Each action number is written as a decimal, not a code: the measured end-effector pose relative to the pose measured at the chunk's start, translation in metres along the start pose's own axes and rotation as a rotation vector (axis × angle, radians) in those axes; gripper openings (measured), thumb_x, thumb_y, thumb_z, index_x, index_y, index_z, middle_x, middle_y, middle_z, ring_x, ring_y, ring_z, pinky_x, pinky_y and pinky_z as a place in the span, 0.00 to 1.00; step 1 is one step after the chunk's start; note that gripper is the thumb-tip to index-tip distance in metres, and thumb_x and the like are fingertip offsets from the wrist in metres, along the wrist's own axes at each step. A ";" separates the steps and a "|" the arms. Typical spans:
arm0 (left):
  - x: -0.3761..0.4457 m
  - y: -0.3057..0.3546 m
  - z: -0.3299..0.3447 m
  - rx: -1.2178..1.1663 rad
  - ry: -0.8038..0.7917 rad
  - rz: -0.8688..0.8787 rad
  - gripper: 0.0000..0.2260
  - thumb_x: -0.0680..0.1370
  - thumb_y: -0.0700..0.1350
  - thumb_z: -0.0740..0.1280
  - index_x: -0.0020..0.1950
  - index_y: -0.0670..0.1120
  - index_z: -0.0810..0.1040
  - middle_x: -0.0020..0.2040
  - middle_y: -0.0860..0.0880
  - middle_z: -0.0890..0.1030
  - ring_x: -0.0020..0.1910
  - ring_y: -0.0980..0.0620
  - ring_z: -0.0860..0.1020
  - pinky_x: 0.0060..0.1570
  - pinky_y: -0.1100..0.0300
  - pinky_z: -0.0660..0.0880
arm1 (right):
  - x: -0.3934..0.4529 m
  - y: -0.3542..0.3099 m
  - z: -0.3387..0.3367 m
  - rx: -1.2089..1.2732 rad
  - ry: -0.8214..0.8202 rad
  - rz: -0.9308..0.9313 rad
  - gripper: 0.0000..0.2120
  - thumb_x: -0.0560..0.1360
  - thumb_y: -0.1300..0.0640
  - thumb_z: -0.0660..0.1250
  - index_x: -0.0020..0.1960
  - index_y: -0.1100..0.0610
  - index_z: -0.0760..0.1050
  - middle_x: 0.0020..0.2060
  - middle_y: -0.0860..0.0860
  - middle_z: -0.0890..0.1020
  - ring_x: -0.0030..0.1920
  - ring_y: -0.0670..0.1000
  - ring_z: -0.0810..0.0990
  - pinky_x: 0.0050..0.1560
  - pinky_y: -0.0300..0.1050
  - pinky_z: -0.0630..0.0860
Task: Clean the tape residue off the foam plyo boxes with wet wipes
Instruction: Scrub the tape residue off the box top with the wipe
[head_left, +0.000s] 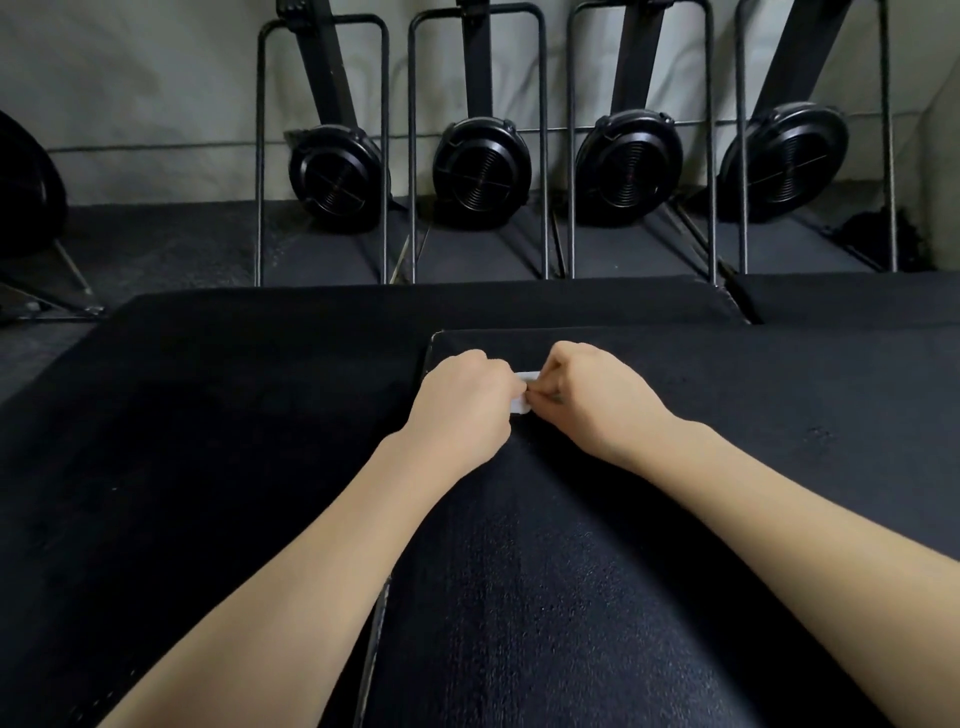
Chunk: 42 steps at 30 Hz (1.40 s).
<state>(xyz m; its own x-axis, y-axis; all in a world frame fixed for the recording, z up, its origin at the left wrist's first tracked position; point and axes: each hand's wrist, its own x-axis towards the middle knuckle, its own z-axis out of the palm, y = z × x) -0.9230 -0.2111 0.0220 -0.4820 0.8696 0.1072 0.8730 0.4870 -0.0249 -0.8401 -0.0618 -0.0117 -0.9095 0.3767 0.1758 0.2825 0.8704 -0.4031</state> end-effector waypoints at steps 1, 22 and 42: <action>0.007 0.000 0.000 0.012 -0.006 -0.001 0.12 0.77 0.38 0.60 0.54 0.51 0.80 0.36 0.53 0.61 0.45 0.49 0.68 0.42 0.56 0.65 | 0.006 0.000 0.000 -0.002 -0.003 0.009 0.13 0.77 0.46 0.66 0.43 0.55 0.77 0.46 0.48 0.77 0.46 0.54 0.78 0.43 0.50 0.76; -0.046 0.029 -0.017 0.055 -0.005 -0.055 0.15 0.78 0.37 0.59 0.57 0.52 0.78 0.33 0.54 0.61 0.45 0.52 0.66 0.43 0.57 0.63 | -0.051 -0.020 -0.007 -0.134 0.024 -0.052 0.16 0.81 0.45 0.62 0.47 0.58 0.79 0.45 0.49 0.76 0.47 0.54 0.76 0.41 0.43 0.65; -0.109 0.058 -0.033 0.016 0.033 -0.073 0.18 0.79 0.37 0.58 0.62 0.53 0.78 0.33 0.54 0.59 0.41 0.51 0.64 0.43 0.58 0.64 | -0.115 -0.052 -0.021 -0.238 0.076 -0.205 0.15 0.83 0.51 0.61 0.46 0.55 0.83 0.42 0.49 0.73 0.42 0.50 0.68 0.46 0.43 0.59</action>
<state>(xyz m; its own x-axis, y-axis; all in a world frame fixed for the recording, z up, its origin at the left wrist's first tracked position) -0.8178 -0.2803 0.0413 -0.5414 0.8287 0.1416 0.8343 0.5504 -0.0317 -0.7440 -0.1437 0.0075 -0.9319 0.2003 0.3024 0.1669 0.9770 -0.1328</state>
